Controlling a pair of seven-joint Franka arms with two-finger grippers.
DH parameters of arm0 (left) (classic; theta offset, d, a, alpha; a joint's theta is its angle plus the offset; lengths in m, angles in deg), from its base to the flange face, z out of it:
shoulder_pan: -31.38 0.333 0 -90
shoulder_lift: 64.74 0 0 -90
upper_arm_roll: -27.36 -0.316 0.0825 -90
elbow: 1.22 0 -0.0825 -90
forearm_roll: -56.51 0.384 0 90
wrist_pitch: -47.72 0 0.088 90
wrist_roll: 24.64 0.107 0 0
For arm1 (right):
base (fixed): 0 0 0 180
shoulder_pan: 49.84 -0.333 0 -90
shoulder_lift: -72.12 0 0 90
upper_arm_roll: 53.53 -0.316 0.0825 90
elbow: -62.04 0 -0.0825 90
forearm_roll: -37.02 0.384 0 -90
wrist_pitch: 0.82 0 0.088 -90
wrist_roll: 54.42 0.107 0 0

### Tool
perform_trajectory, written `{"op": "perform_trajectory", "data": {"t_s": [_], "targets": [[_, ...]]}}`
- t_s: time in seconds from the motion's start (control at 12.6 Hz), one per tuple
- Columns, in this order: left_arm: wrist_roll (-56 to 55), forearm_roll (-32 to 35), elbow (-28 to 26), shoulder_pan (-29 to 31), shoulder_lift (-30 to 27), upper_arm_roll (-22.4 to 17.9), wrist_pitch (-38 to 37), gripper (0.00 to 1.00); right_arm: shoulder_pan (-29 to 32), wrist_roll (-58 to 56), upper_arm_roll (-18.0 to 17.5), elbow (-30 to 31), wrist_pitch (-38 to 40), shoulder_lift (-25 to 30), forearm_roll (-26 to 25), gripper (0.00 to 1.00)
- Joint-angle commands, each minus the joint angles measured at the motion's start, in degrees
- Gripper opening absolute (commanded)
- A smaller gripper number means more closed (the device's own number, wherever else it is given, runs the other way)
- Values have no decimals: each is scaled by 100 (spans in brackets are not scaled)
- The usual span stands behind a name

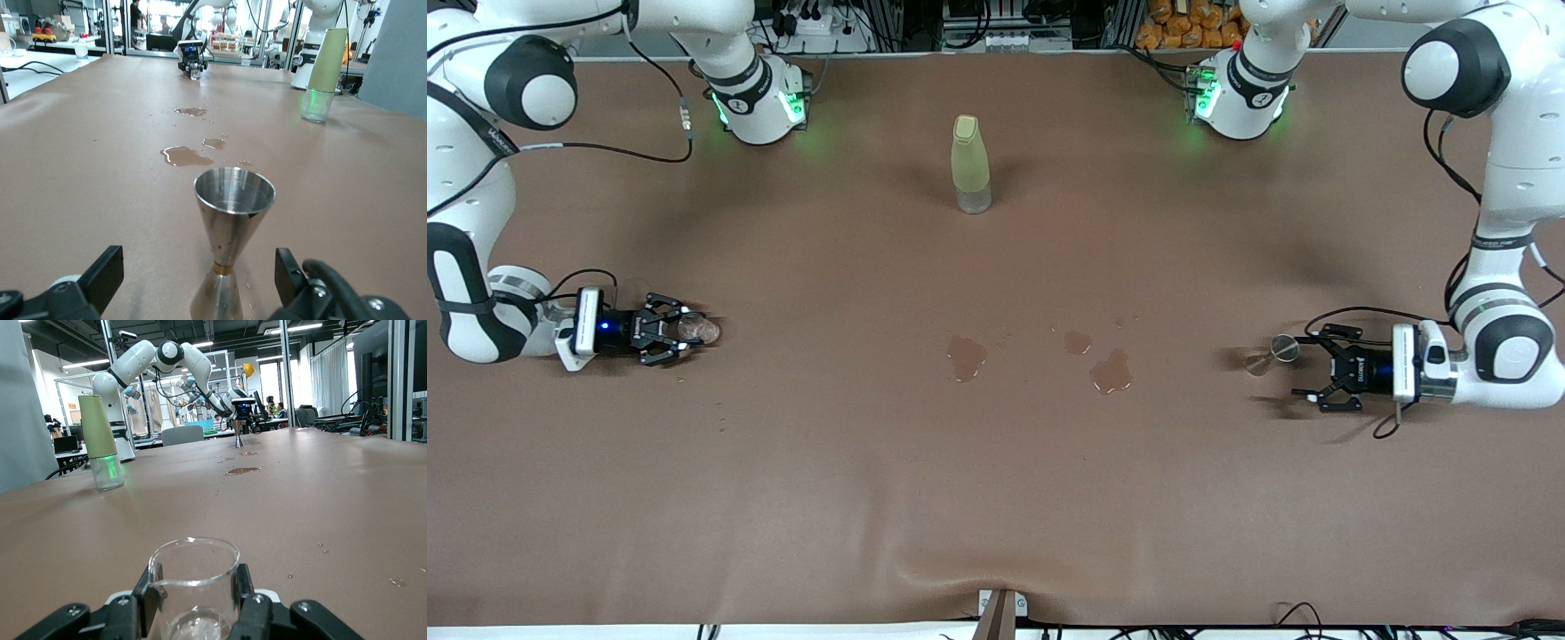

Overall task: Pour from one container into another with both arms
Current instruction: 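Close the left gripper on the steel jigger while the right gripper holds the cup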

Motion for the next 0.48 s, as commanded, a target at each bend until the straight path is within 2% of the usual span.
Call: {"op": "perform_trajectory", "data": {"t_s": [0.0, 0.4], "targets": [[247, -172, -11, -33, 194, 11, 90, 100, 48, -61, -82, -97, 76, -69, 102, 31], [247, -261, -20, -42, 265, 28, 117, 100, -93, 79, -407, -106, 93, 264, 146, 23]]}}
